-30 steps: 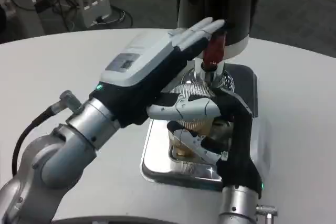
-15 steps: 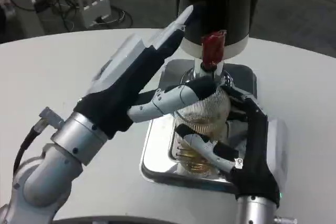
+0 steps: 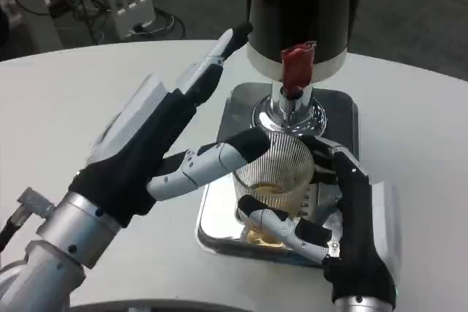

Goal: Grasp the cup under the faucet to collect the drink, then remove the cup.

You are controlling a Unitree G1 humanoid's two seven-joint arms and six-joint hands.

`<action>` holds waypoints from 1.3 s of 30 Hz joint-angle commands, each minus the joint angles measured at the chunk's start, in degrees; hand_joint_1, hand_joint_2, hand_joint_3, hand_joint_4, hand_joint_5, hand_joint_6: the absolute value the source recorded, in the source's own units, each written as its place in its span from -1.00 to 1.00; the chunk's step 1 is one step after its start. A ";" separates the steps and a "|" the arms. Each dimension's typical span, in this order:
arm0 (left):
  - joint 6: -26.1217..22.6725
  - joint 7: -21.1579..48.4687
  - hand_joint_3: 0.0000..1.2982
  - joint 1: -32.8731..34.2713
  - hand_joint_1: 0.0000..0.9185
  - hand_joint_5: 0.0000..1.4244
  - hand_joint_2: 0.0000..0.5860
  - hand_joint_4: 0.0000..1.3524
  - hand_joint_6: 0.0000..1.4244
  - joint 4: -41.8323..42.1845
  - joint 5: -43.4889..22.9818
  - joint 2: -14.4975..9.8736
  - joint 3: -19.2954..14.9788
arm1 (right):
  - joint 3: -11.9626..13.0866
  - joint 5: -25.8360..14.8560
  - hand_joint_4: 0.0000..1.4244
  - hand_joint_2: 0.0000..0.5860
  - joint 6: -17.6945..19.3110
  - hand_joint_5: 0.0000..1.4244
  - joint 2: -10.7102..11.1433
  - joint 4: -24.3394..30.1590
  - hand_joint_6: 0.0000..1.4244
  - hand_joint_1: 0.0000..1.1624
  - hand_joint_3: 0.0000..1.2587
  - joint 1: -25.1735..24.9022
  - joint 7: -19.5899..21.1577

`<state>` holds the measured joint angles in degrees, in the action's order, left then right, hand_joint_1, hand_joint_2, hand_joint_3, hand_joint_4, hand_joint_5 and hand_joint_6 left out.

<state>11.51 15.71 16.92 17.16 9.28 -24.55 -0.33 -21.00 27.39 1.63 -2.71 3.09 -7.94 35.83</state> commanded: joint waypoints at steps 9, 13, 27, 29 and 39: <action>16.77 -5.20 -1.00 -17.93 -1.00 -1.00 -0.75 -1.00 -1.00 -2.11 7.57 -2.08 -4.89 | 0.77 -0.04 0.25 -0.55 -4.15 0.49 0.01 11.98 0.58 0.60 0.22 8.50 -12.38; 20.66 -7.55 -1.00 -21.51 -1.00 -1.00 -0.74 -1.00 -1.00 -2.77 12.28 -2.55 -5.46 | 0.71 0.68 0.25 -0.55 -5.59 0.49 -0.03 16.79 0.58 0.60 0.22 10.12 -15.90; 25.51 -12.29 -1.00 -23.90 -1.00 -1.00 -0.72 -1.00 -1.00 -3.60 21.85 -4.70 -6.84 | 5.28 -1.24 0.26 -0.58 -9.98 0.52 0.70 23.85 0.66 0.61 0.24 11.82 -24.39; 25.50 -13.21 -1.00 -24.75 -1.00 -1.00 -0.72 -1.00 -1.00 -3.34 23.09 -4.73 -7.30 | 6.31 -1.79 0.26 -0.58 -9.78 0.52 1.39 25.63 0.66 0.61 0.24 12.68 -25.80; 24.29 -12.91 -1.00 -28.08 -1.00 -1.00 -0.71 -1.00 -1.00 -1.52 25.76 -4.74 -7.18 | 9.43 -2.91 0.26 -0.59 -7.79 0.54 3.50 31.34 0.67 0.62 0.24 17.44 -28.37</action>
<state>36.13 3.11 -9.72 14.90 34.28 -29.01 -7.90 -11.96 25.47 -8.83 0.85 32.85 9.00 7.29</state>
